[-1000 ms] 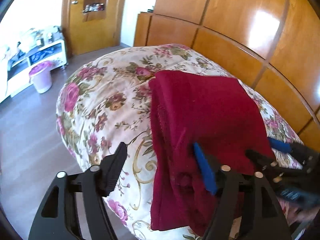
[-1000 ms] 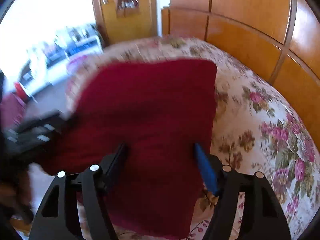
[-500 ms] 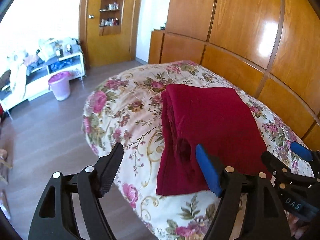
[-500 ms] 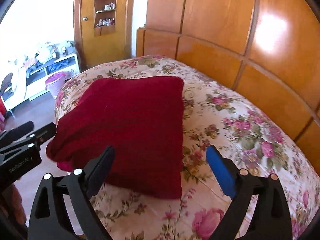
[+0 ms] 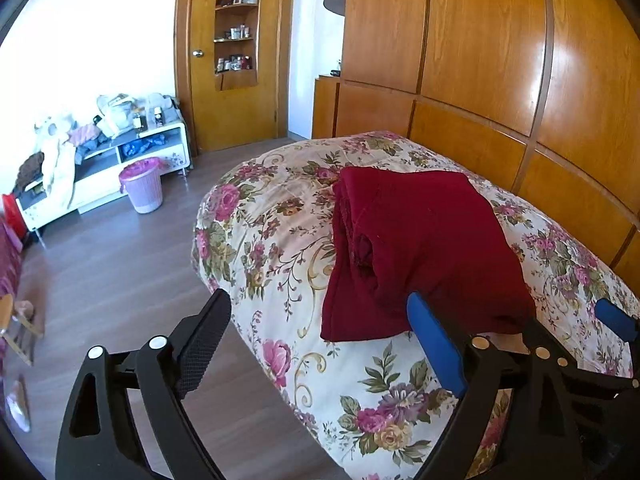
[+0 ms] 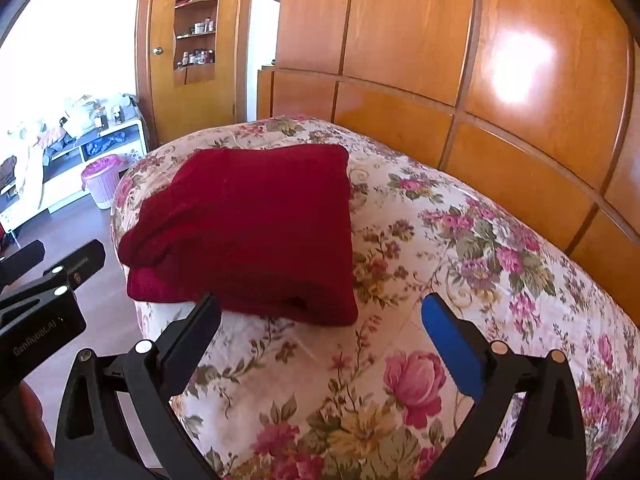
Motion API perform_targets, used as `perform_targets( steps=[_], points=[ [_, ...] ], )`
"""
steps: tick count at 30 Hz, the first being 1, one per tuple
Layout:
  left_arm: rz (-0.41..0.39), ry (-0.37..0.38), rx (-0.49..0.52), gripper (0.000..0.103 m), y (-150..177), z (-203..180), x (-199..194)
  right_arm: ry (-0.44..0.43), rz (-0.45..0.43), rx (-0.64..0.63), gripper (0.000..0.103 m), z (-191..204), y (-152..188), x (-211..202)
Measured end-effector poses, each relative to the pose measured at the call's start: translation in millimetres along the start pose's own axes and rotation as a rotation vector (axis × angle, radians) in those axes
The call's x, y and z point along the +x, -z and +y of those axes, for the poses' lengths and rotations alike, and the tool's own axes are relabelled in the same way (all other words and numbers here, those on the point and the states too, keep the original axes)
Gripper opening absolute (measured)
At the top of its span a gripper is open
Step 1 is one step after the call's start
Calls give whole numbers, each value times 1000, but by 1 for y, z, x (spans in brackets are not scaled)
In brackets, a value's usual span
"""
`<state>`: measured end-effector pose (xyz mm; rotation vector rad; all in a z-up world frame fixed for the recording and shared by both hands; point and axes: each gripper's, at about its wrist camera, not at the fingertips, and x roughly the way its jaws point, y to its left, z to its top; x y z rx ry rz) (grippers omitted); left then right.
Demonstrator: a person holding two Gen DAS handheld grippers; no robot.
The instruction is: Fold small clothes
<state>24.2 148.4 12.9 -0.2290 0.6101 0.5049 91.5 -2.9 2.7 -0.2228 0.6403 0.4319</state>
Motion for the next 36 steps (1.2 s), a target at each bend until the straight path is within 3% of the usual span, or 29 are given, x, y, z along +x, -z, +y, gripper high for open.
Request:
perform_targets(
  steps=[36],
  points=[
    [-13,-1,27,92,-2,-17,-13,-3,-5,29,100,-10,0,-10]
  ],
)
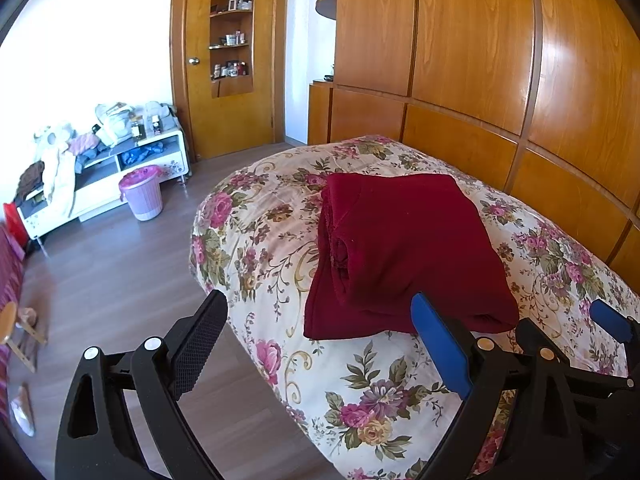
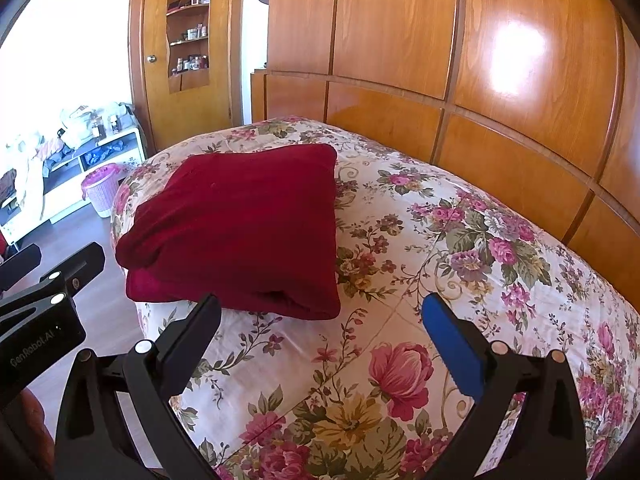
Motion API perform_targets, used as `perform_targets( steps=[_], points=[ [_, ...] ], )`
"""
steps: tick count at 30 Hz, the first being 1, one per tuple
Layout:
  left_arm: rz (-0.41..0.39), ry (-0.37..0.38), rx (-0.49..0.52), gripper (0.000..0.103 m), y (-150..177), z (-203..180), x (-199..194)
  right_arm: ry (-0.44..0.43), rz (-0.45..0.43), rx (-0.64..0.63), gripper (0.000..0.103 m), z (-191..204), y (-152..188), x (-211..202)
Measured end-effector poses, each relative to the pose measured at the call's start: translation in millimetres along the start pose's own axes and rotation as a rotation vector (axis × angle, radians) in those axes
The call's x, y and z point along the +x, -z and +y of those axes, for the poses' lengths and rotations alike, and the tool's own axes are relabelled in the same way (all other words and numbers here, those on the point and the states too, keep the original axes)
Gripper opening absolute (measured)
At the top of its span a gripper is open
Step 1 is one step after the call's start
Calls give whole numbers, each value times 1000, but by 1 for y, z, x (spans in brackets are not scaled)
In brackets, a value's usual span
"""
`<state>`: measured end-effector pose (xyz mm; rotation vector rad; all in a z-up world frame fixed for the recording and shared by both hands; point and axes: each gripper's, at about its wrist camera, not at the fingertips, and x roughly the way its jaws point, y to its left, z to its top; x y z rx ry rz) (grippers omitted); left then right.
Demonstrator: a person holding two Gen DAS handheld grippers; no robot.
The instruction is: Fold small clothes
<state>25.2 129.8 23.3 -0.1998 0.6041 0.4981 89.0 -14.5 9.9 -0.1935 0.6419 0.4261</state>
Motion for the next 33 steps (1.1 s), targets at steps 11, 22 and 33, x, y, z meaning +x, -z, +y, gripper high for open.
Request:
perform_targets(
  steps=[11,22,33],
  points=[
    [-10,1,-11,92,-2,4,-5,-6,-5,-8,100,6,-2,-2],
    [-24,13,-24,92,-3,9,-10,-11,4,-12,100,10,-2,0],
    [-7,6,-40,92,-2,13,-4,-15,4,-18,100,13,-2,1]
  ],
)
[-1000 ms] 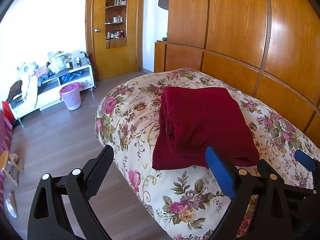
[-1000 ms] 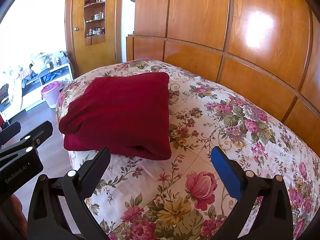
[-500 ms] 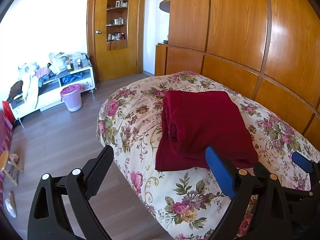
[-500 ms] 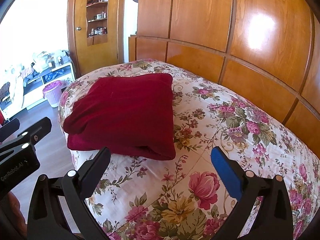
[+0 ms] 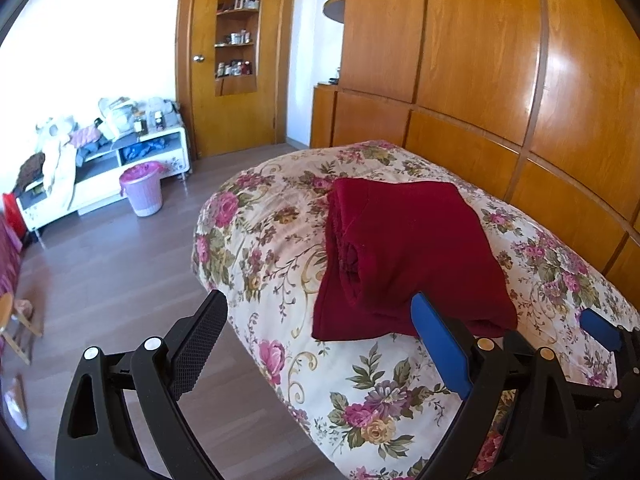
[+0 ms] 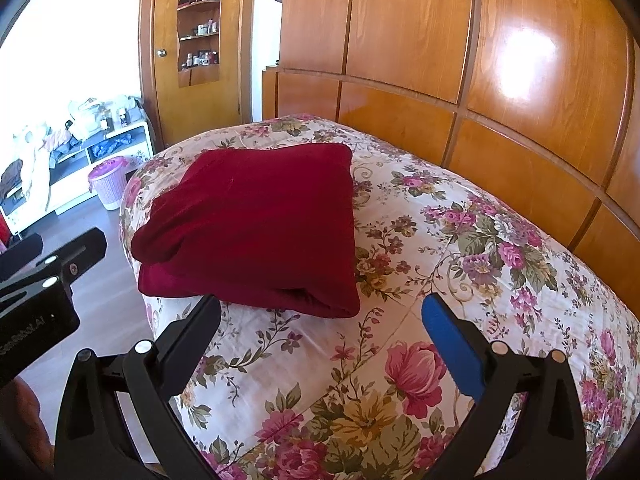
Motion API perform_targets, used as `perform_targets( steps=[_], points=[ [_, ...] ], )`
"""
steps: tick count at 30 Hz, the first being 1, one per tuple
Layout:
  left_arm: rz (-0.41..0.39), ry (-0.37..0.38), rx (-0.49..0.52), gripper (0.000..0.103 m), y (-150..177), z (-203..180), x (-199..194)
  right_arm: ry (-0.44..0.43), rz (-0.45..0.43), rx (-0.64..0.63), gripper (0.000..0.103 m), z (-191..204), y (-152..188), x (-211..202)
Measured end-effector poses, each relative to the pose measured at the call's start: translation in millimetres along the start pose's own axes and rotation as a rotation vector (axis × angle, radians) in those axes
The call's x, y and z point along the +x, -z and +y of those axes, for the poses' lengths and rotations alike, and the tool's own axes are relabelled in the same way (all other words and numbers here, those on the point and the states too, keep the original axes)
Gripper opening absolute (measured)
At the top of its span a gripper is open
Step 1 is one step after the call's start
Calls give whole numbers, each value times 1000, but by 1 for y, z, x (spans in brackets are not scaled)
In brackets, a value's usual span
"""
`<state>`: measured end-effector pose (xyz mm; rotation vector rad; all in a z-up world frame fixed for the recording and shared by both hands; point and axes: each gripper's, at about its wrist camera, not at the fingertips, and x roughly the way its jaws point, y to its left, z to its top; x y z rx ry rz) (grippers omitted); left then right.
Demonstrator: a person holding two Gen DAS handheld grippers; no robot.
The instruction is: Fold small clothes
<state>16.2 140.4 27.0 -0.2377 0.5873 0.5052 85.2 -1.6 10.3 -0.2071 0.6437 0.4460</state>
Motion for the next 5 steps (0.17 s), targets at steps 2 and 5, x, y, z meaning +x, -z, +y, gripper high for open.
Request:
perform_targets(
  steps=[2,5],
  points=[
    [-1,-5,-1,92,1,1,1,-2,-1,2,100,-1,-1,1],
    [16,-2,-13,92,2,3,4,-4,0,3,100,0,-1,1]
  ],
)
